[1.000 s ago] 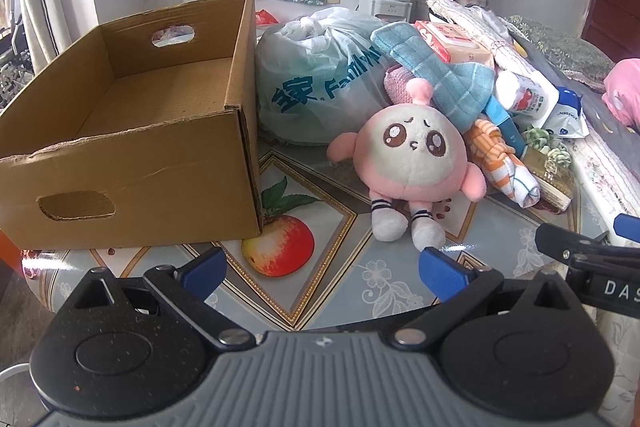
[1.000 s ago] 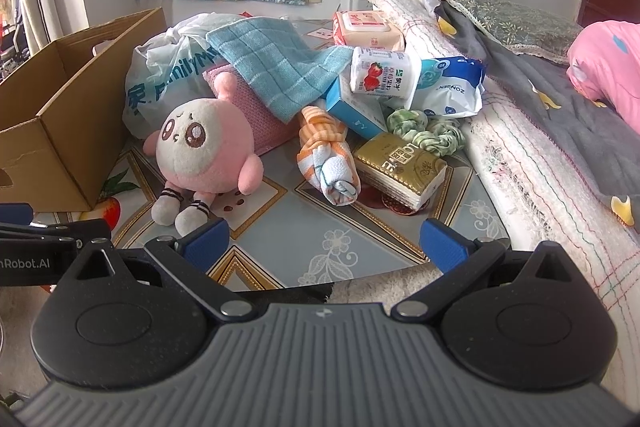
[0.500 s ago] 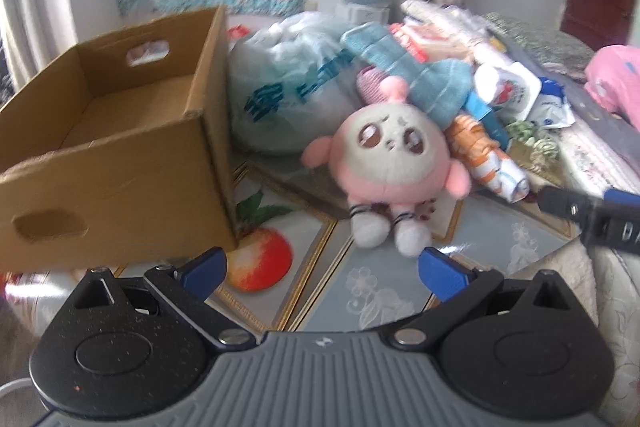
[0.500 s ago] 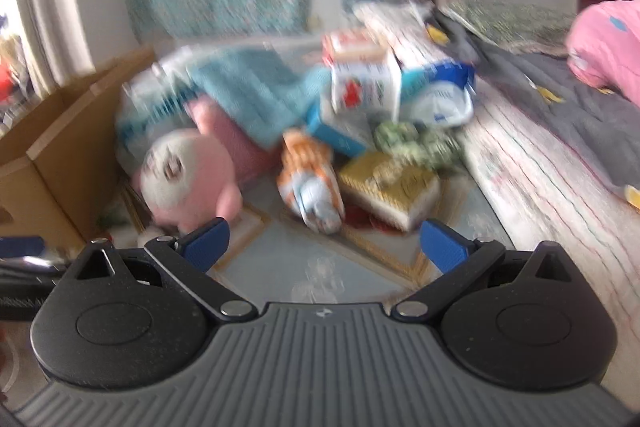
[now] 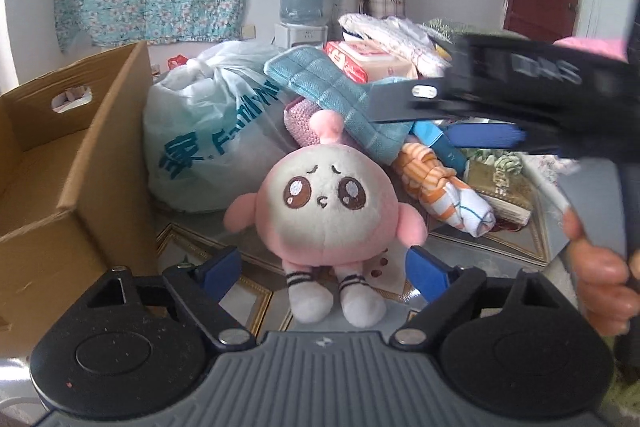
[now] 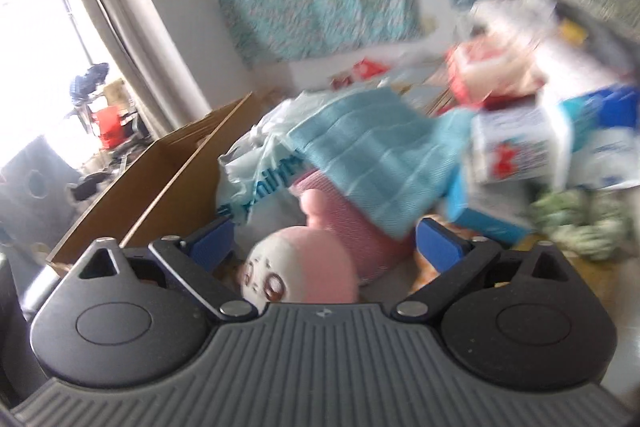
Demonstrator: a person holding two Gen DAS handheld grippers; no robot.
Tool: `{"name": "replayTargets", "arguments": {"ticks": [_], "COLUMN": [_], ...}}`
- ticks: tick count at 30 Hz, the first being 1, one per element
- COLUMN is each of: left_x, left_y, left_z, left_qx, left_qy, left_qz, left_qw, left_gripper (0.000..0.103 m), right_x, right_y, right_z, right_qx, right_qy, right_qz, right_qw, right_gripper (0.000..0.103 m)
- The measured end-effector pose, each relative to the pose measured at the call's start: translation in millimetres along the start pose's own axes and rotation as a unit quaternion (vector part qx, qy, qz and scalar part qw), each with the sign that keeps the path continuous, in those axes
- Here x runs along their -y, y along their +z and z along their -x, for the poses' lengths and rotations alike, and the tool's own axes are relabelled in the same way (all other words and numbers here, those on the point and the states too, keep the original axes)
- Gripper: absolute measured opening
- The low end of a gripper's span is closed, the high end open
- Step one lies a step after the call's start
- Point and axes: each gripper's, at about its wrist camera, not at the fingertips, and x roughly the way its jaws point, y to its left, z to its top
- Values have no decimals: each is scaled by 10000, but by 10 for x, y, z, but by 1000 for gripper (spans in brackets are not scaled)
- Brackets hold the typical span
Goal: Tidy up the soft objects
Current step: 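Reach the right tool to the pink plush toy and close on its head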
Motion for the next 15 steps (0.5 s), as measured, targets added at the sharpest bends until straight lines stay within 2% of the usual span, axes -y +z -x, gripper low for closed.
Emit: {"name": "replayTargets", "arguments": {"ticks": [4, 7, 15], "left_x": [-2, -8, -7], "left_y": [50, 76, 114], "left_z": [-171, -283, -513], "left_qx": [-224, -377, -598], "left_qy": [-35, -76, -78], "left_qz": [-42, -70, -103], "left_qw": [9997, 9992, 9981], "left_gripper": [91, 91, 91], "right_x": [44, 72, 108], "right_y": [106, 119, 166], "right_z": [-381, -604, -840], "right_qx": [-454, -760, -950], "right_qy": [175, 264, 327], "right_qz": [-209, -366, -440], "right_qw": [9986, 9961, 9940], "right_gripper": [77, 71, 46]}}
